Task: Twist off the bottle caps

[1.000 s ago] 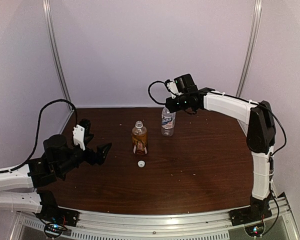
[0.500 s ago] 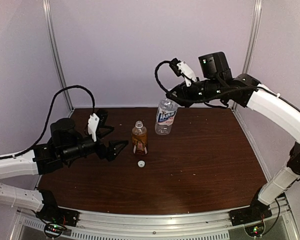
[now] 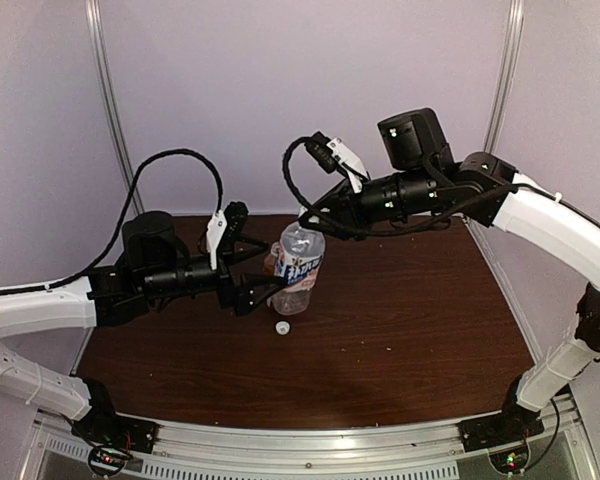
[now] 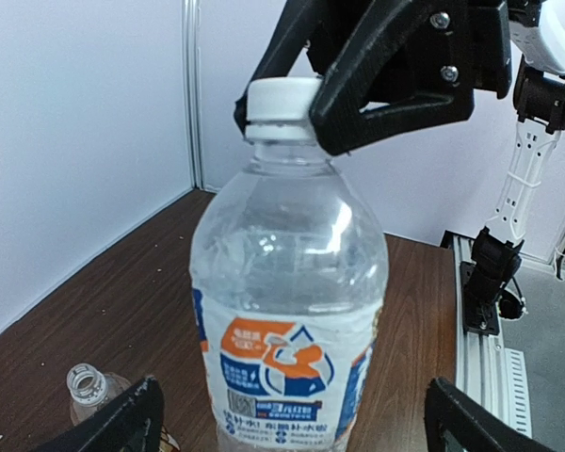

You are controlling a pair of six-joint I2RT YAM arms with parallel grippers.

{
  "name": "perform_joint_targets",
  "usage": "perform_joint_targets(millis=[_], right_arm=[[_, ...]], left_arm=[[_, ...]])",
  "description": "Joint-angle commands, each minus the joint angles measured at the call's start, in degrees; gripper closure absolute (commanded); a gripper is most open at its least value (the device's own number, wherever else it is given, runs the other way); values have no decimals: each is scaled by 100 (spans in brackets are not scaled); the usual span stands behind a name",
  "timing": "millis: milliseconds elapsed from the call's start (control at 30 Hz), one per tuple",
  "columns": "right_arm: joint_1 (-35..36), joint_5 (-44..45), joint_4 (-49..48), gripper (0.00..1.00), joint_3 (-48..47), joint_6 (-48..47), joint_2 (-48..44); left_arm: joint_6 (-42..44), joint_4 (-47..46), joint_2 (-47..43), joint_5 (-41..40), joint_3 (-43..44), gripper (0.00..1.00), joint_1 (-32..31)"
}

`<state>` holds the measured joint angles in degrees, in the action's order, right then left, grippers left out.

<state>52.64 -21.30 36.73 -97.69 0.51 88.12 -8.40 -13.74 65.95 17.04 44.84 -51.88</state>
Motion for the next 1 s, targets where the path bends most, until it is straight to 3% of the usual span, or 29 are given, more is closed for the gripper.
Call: perform_joint_targets(millis=[0,100,300,700,800,967], right_arm=[[120,-463,-379,100,-224,270,155],[156,-653,-536,100,-224,379,224],[163,-889,-685,100,-209,467,280],[163,-949,-952,99,-29,610,204],[170,-808,-1104,84,131,700,88],[168,-683,-1735,44,571,984,-192]], left_arm=[[282,-224,265,388,299,2,-41],[350,-200,404,492,375,4,-37],[455,-194,445,420,377,18,-42],[559,-188,414,697,310,53,-47],[540,-340,283,705,167,56,-39],[460,-437,155,740,-6,61,-45]])
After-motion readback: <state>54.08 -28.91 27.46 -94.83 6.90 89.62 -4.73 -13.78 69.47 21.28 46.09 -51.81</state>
